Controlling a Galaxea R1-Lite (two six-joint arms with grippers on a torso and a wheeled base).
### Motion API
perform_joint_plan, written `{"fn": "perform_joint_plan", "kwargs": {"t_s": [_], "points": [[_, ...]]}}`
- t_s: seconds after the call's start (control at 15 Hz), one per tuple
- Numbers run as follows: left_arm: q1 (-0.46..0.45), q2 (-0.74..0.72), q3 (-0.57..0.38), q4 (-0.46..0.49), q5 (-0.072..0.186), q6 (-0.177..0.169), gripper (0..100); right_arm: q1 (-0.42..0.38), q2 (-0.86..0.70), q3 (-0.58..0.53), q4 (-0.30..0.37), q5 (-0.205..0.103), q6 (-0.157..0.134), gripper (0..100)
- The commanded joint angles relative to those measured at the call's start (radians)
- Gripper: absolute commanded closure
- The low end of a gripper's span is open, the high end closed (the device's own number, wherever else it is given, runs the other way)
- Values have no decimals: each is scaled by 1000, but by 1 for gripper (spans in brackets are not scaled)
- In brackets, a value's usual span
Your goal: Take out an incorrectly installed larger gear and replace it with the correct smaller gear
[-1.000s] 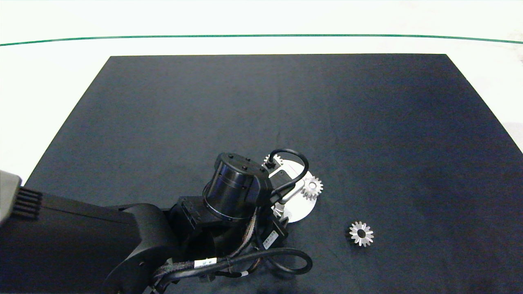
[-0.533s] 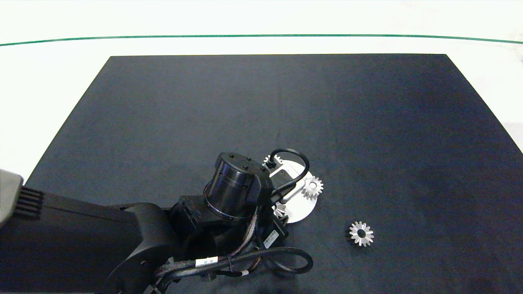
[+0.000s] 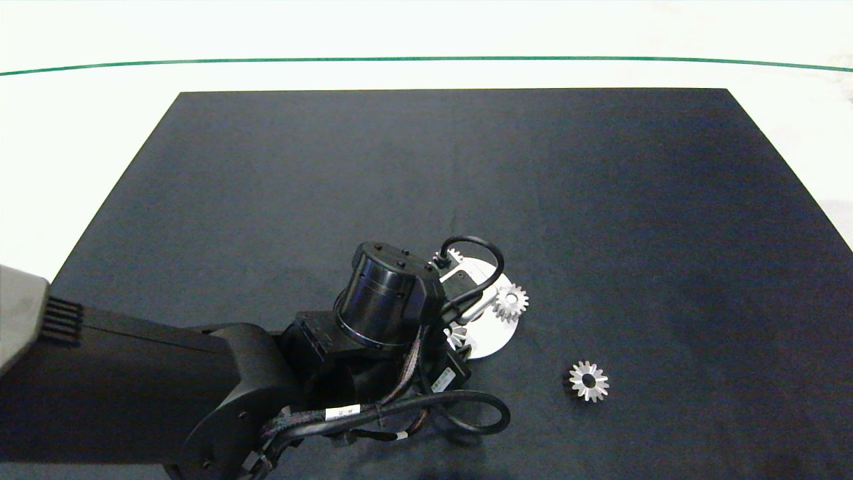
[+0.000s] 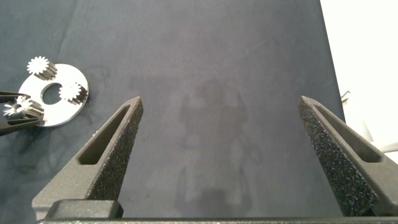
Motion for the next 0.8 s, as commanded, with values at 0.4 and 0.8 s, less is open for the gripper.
{"fn": "perform_joint_plan", "kwargs": {"t_s": [0.4, 0.8], "points": [[-7, -30, -47, 113, 4, -3, 78, 0, -2, 1, 2, 0, -1, 0], [-9, -45, -58, 127, 4, -3, 78, 0, -1, 0, 2, 0, -1, 0]]}}
